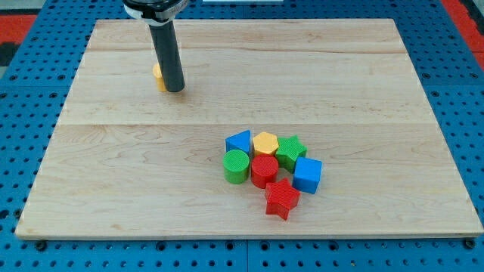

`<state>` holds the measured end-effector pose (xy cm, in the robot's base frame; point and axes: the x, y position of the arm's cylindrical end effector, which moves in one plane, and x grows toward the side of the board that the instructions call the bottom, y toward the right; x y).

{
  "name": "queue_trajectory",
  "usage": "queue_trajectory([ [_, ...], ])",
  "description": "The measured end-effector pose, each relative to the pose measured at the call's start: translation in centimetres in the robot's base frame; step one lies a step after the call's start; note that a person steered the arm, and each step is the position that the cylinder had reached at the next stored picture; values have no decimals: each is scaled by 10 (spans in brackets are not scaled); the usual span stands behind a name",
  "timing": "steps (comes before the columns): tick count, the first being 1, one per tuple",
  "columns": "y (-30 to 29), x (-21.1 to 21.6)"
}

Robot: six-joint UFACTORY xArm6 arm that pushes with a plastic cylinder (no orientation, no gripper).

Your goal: Move yellow heart towards top left corner

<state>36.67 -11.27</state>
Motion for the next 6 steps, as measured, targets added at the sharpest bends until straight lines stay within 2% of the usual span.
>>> queue_trajectory([
  [1, -31, -53],
  [6, -13, -53],
])
